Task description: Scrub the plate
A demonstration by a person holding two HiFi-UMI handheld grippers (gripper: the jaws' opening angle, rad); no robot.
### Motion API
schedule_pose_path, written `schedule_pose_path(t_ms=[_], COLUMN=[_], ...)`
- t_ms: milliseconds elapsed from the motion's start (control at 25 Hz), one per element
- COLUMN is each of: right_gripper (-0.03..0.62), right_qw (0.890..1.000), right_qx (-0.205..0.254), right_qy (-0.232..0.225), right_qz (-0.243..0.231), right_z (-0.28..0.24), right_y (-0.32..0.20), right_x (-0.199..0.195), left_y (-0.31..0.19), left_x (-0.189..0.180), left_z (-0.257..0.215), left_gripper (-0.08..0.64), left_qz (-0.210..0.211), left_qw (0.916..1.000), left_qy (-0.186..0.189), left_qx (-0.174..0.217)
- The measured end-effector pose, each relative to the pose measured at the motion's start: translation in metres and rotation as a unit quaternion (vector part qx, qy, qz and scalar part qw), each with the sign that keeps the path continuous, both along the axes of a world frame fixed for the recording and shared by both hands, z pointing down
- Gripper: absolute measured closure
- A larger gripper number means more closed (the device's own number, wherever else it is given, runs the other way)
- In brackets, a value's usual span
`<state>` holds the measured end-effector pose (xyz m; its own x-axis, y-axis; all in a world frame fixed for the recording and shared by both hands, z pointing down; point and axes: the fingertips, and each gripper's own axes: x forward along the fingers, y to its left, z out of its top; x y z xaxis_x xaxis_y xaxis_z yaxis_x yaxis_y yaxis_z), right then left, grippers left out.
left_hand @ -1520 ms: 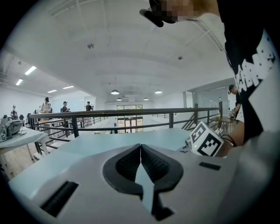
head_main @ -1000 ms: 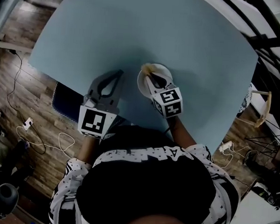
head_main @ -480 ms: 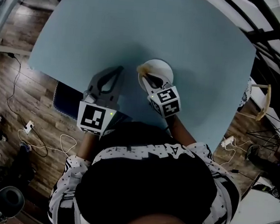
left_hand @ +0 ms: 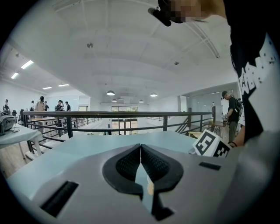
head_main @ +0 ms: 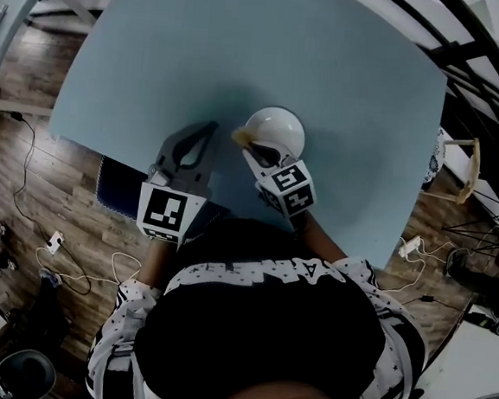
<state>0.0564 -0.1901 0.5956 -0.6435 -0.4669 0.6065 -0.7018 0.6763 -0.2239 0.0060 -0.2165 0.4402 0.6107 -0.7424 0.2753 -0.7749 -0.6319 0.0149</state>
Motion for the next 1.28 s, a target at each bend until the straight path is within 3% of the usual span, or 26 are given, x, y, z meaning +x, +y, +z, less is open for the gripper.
schedule_pose_path(t_ms=[200,360,560,880,1280], right_gripper=[0.540,0.540,0.540,0.540,0.540], right_qw=[1.000,1.000,1.000,0.997,0.994], right_qx=[-0.008,-0.011,-0.007,0.049,0.054], right_qy=[0.001,0.002,-0.017,-0.008,0.024], right_qz=[0.001,-0.004,-0.005,0.052,0.088], right_z=[0.000,0.001,-0.005,-0.024,-0.013], right_y=[0.010,0.014,0.012,-0.027,-0.057], right_x=[0.000,-0.002,0.002,0.054,0.100], left_y=[0.003,0.004,0.003,0.004,-0.001], left_x=[0.004,0.007,0.010,0.021,0.025], left_z=[0.003,0.003,0.005,0.007,0.009], left_gripper=[0.546,0.546,0.546,0.546,0.546], left_qz=[0.009,0.013,0.014,0.021,0.012], left_qw=[0.9992,0.9999,0.9996,0.9995,0.9994], left_qy=[-0.037,-0.010,-0.025,-0.024,-0.030], left_qx=[0.008,-0.005,-0.001,-0.006,-0.013])
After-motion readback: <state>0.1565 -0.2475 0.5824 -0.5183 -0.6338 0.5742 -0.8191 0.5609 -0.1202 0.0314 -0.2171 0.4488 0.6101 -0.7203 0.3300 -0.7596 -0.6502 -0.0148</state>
